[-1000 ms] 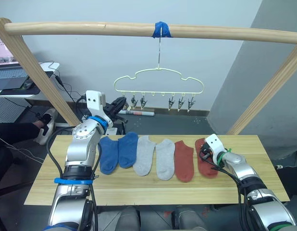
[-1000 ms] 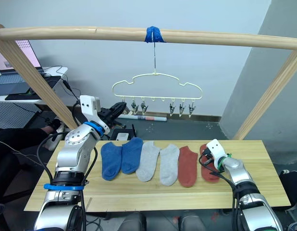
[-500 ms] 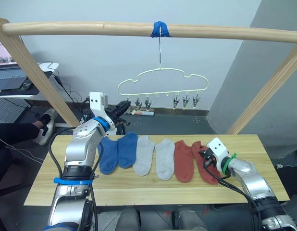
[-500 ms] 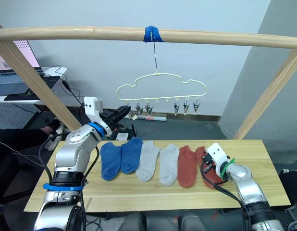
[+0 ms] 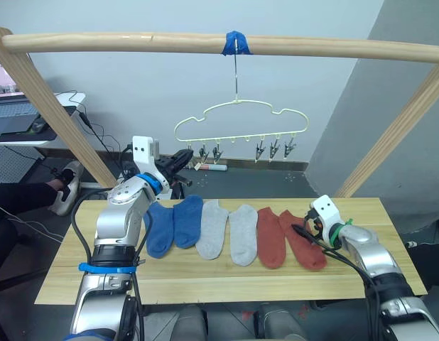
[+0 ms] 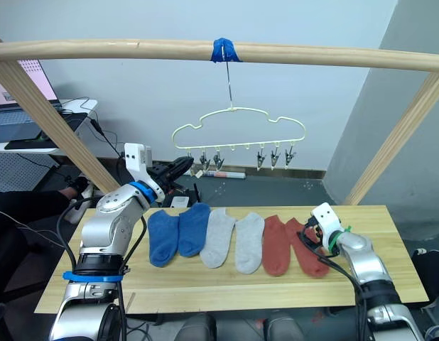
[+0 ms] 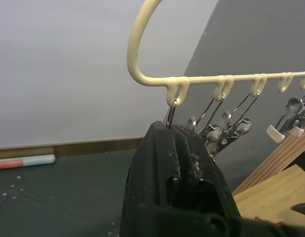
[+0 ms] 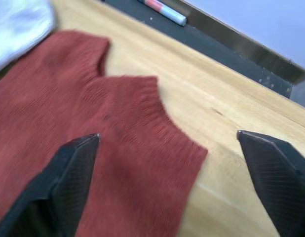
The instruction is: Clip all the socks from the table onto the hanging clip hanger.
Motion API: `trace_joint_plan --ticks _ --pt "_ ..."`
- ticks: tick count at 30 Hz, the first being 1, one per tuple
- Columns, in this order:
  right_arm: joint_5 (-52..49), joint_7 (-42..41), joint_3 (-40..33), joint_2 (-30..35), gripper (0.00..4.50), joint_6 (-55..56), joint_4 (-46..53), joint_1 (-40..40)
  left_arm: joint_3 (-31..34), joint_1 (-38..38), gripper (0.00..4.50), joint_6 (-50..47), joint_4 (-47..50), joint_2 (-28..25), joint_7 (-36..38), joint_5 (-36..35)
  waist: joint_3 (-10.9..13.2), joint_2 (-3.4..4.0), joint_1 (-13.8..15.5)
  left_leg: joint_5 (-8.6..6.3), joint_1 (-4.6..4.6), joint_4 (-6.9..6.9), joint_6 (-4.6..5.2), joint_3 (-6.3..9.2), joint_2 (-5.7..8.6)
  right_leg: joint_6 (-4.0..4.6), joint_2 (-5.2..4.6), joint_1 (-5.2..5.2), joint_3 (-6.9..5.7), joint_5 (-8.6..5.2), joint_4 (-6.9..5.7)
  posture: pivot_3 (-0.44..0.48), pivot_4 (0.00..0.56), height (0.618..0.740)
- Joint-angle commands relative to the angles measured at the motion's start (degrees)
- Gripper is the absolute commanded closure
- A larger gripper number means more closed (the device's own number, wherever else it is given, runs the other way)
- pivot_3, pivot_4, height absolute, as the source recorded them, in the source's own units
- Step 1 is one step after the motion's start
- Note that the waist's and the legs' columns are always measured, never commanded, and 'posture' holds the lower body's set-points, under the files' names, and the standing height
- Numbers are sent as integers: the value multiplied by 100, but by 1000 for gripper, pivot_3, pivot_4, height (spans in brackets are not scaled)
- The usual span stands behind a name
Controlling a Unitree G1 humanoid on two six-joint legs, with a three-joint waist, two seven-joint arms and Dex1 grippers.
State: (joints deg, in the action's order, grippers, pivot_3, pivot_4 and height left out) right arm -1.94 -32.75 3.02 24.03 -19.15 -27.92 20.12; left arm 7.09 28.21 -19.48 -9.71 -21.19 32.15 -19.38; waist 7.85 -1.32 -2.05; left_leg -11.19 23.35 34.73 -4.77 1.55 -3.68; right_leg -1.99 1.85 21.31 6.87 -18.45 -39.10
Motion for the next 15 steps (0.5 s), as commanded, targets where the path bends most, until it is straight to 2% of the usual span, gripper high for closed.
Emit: trace_joint_plan --ticks 1,7,12,15 --pt "-134 -77 -148 -37 27 -156 -523 312 40 -27 4500 -34 99 -77 35 -8 0 0 16 0 0 0 0 0 0 2 0 0 0 1 0 54 131 740" --pt "179 -62 119 -39 27 -32 -1397 650 38 -13 4500 -23 92 -84 38 18 0 0 7 -1 0 -1 1 -2 0 4 0 1 1 2 1 58 133 740" --pt "290 -261 297 -87 27 -1 -1309 484 97 -87 4500 7 145 -101 -26 40 -1 -1 9 -1 -1 0 1 -1 -1 0 0 -3 0 1 1 72 138 740" --pt "342 -308 364 -105 902 80 -1160 323 129 -110 4500 38 162 -106 -80 50 -1 -1 11 -1 -3 1 1 0 -1 -2 0 -5 -1 0 1 79 139 740"
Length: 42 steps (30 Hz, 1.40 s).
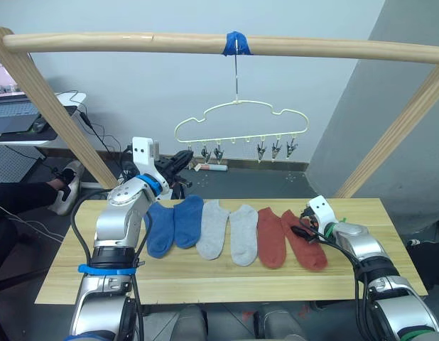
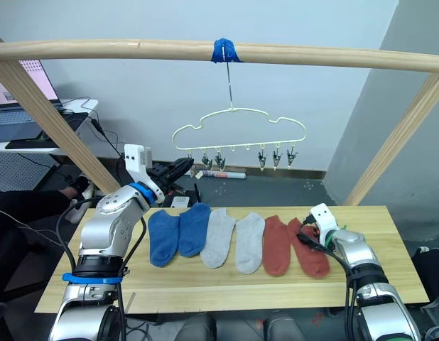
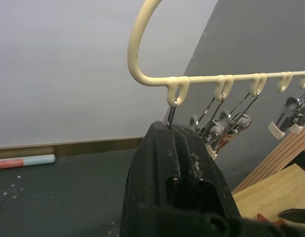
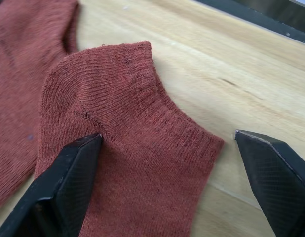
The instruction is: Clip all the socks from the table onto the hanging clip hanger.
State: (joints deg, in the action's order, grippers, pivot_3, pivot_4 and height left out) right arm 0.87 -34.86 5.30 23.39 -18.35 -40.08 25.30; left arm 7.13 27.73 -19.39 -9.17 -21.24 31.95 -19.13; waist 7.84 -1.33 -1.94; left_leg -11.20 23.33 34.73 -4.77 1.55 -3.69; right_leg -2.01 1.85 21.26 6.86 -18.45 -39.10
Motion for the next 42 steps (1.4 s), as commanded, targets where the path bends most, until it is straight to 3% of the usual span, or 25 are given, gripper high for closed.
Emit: trace_joint_plan --ticks 1,3,10,16,21,26,32,42 --pt "66 -105 142 -44 1291 11 108 -235 129 -65 4500 31 111 -103 -70 25 0 0 0 0 -2 0 0 0 0 -1 0 -1 0 -1 0 79 139 740" --pt "81 -118 160 -32 2140 63 212 -307 134 -79 4500 26 128 -103 -82 17 0 0 3 0 -5 0 0 0 0 -1 0 -6 0 -1 0 88 140 740" --pt "44 -201 92 208 4485 175 1083 -721 139 -127 4500 -82 195 -84 -68 -57 0 0 27 0 -6 1 0 -1 1 -7 0 -6 2 -3 0 84 141 740" --pt "-742 -887 -57 656 4485 -1174 3930 -1385 459 -89 4500 -1279 363 58 -37 -967 11 14 -18 -1 5 -1 1 -1 -2 -17 2 9 3 -9 -3 69 149 740" --pt "-1551 -1045 341 393 4485 -2629 5595 -1311 1031 61 4500 -2504 533 151 -222 -2103 19 3 -61 -1 2 -1 1 18 -3 -19 10 7 -5 -10 -9 60 153 740" --pt "-1805 -652 654 -430 4485 -3195 5609 -752 1247 124 4500 -3202 628 82 -223 -2727 65 -30 -58 -1 6 3 1 20 -2 -20 9 9 -6 -11 -7 54 151 740" --pt "-1787 -340 761 -1242 4485 -3072 4646 170 1130 74 4500 -3390 838 18 -167 -2890 79 -38 -10 -1 20 5 0 25 -3 -16 6 16 -15 -7 1 60 148 740" --pt "-2155 -293 438 -1591 4485 -3240 4236 754 1148 -55 4500 -3404 1052 38 -234 -2980 81 -35 34 -5 65 3 -7 66 -2 5 2 42 -58 5 1 79 148 740"
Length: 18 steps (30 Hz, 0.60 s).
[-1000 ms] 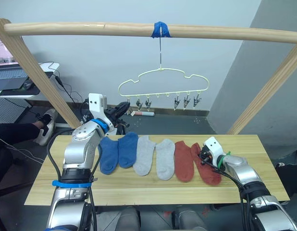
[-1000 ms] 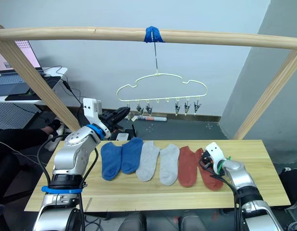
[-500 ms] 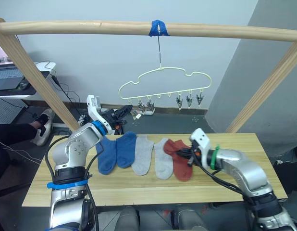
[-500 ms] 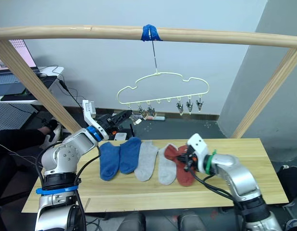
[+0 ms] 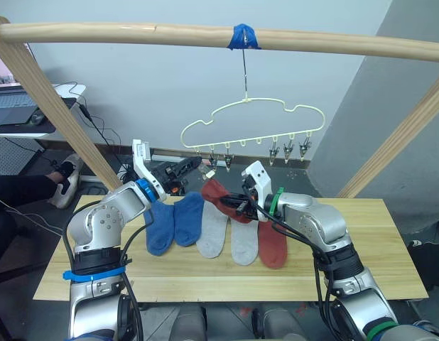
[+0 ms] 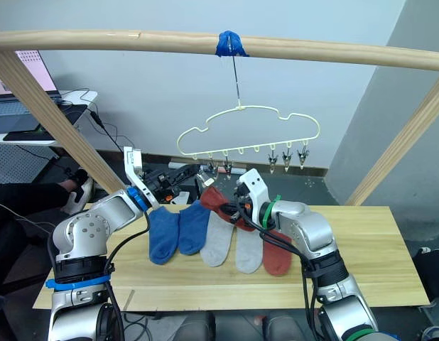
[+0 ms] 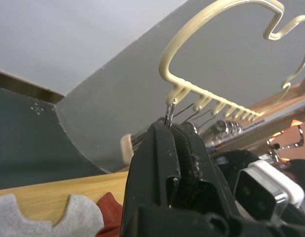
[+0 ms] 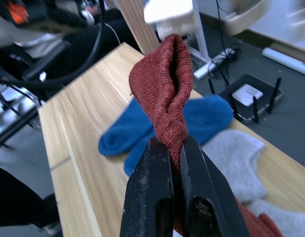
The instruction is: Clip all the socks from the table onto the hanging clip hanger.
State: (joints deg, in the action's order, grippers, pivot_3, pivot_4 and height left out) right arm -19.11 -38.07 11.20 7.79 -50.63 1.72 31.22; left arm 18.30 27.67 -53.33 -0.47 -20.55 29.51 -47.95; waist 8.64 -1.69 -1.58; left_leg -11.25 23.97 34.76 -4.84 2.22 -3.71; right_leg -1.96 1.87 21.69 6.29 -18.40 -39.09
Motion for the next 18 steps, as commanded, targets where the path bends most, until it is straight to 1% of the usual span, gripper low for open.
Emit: trace_joint_plan --ticks 1,2,18 --pt "-160 31 -151 -31 4485 -1 18 190 23 -63 4500 -26 206 -34 11 -117 1 1 -3 0 1 0 0 3 0 0 0 0 -4 0 -1 79 148 740" --pt "-157 36 -149 -35 4485 19 -17 206 12 -92 4500 -39 246 -37 10 -133 1 1 -4 0 2 0 0 6 0 0 0 -1 -8 0 -1 91 147 740" --pt "-306 144 -331 -288 4485 17 -320 523 -123 -224 4500 -40 451 -134 97 -179 2 4 -2 1 13 0 -1 53 0 2 0 -9 -55 0 -1 98 140 740"
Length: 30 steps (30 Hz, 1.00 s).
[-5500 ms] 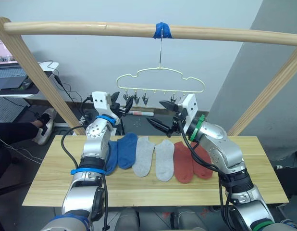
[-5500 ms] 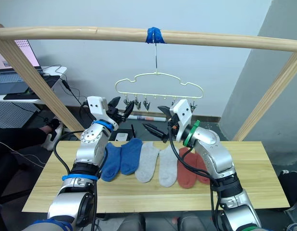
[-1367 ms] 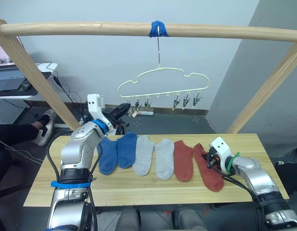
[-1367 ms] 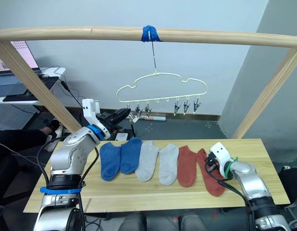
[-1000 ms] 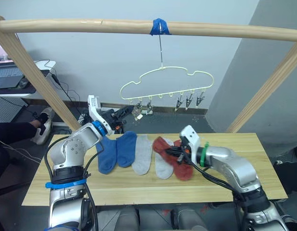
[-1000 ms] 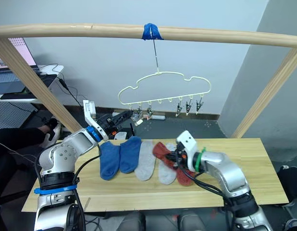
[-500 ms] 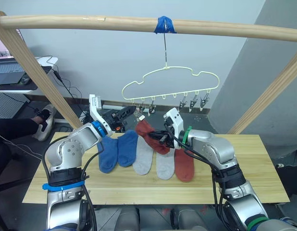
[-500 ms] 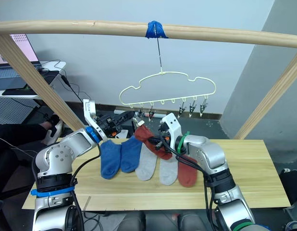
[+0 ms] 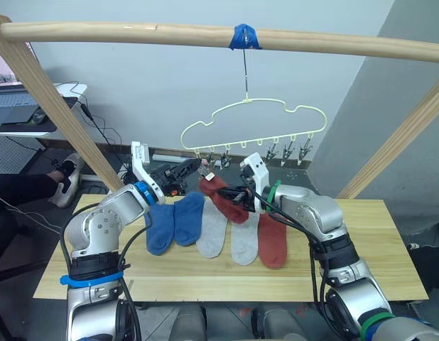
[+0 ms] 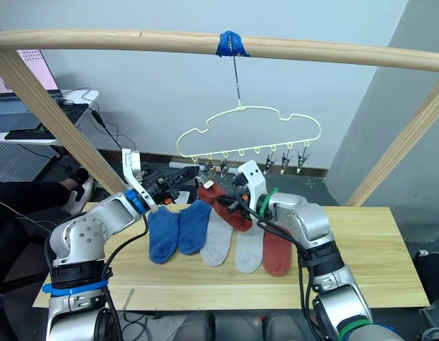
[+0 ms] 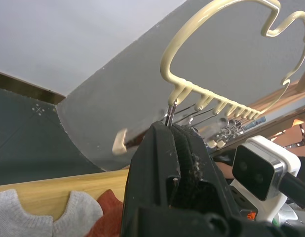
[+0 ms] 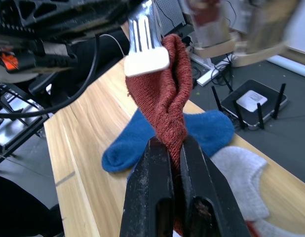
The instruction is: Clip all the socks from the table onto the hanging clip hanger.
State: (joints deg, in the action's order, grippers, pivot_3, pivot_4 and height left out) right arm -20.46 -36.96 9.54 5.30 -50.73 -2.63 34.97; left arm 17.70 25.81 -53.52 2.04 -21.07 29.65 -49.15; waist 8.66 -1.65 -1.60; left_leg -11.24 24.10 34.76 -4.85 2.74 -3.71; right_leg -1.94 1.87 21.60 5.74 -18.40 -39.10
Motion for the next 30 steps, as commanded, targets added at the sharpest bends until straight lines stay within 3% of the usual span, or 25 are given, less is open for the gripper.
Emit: trace_joint_plan --ticks 1,3,12,13,19,26,30 --pt "-176 35 -167 -39 4485 25 112 155 -80 -54 4500 -6 215 -96 99 -41 0 0 0 0 0 0 0 1 0 0 0 0 -1 0 0 98 140 740" --pt "-187 48 -171 -36 4485 28 97 170 -100 -94 4500 34 252 -123 159 -37 0 0 2 0 1 0 0 2 0 0 0 0 -2 0 0 98 139 740" --pt "-85 140 -118 -84 4500 230 -151 214 95 -203 1770 17 373 -452 248 -123 2 3 10 0 6 1 0 9 0 1 0 1 -9 0 0 111 138 740" --pt "-74 150 -112 -92 4500 254 -175 220 104 -219 1621 22 382 -503 258 -121 2 3 8 0 6 1 0 9 0 1 0 2 -9 0 0 111 138 740" --pt "91 158 37 -83 2729 538 -449 249 -196 -809 3 141 1018 -1087 531 147 8 12 16 0 8 -1 -1 8 1 2 -2 4 -9 -1 2 114 138 740" --pt "356 132 74 440 167 812 -278 -327 -685 -1182 0 985 1324 -1151 604 949 17 24 156 0 9 0 -1 8 3 6 -4 4 -10 -3 3 119 141 740" --pt "343 115 13 798 27 864 176 -731 -897 -1164 0 1455 1332 -1000 567 1326 30 39 188 0 14 1 -1 5 4 8 -5 7 -7 -4 4 111 143 740"
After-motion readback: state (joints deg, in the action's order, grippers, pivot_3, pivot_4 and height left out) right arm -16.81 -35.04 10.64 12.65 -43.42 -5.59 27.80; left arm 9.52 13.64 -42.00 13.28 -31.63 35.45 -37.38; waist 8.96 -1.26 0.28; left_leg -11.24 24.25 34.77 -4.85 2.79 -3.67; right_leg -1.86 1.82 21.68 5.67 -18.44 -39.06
